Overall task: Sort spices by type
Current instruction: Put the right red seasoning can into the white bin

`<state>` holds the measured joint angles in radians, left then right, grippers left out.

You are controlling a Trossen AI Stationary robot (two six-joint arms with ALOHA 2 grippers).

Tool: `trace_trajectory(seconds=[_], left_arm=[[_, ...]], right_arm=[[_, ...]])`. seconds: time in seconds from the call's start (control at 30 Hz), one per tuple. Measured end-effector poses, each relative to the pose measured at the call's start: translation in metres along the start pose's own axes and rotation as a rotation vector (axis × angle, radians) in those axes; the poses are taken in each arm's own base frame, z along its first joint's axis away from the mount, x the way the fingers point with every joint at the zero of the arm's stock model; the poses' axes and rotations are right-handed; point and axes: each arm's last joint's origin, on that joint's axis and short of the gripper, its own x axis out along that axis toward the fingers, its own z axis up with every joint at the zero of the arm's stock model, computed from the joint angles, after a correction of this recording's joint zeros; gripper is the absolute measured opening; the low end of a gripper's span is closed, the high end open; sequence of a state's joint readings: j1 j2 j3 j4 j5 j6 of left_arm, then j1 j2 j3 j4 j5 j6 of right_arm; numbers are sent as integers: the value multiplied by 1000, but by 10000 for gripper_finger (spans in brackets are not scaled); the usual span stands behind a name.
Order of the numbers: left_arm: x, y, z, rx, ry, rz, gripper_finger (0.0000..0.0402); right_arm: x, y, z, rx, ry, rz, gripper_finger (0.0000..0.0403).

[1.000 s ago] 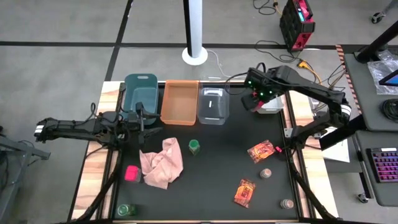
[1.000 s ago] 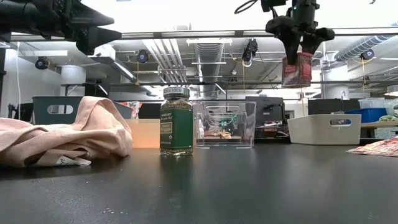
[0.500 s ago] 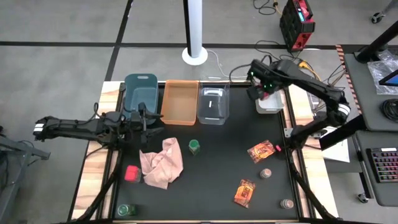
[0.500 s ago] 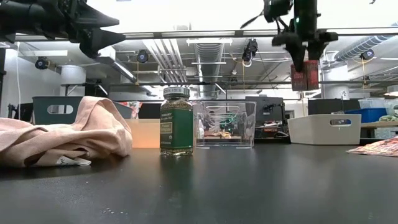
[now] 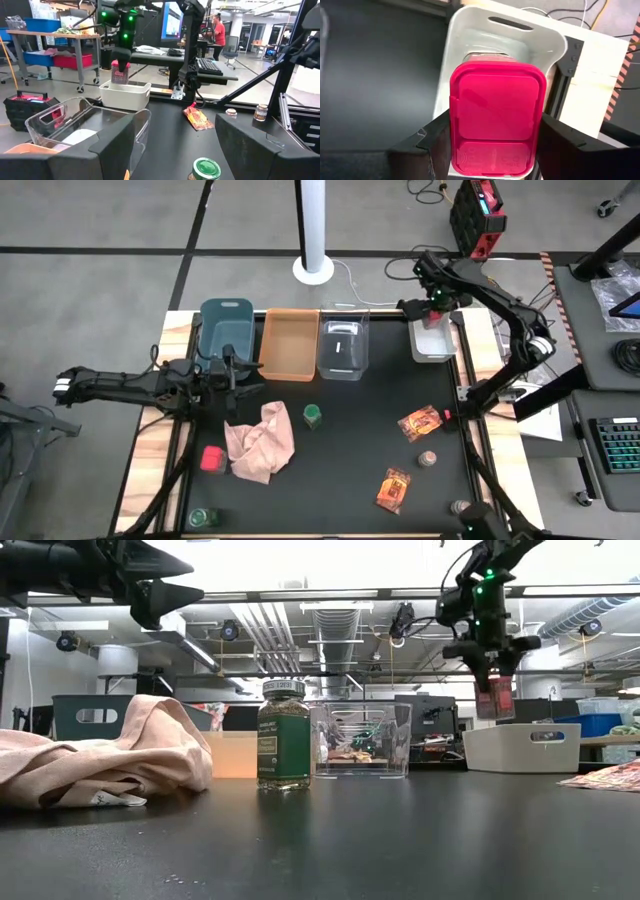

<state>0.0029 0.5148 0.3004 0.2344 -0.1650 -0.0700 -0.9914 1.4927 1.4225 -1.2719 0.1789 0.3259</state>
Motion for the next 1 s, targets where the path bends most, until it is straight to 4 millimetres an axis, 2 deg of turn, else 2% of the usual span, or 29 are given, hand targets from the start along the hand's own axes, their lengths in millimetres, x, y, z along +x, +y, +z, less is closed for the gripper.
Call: trace_trajectory(seconds=[0.33, 0.57, 1.0], left_arm=[[0, 0, 0, 0, 0, 0, 259], [0, 0, 0, 0, 0, 0, 259], [0, 0, -1, 1, 6, 0, 259]], right_arm=[[26, -2, 2, 23, -15, 8, 212], [51, -2, 4, 42, 46, 22, 212], [81, 5, 10, 36, 109, 10, 216]])
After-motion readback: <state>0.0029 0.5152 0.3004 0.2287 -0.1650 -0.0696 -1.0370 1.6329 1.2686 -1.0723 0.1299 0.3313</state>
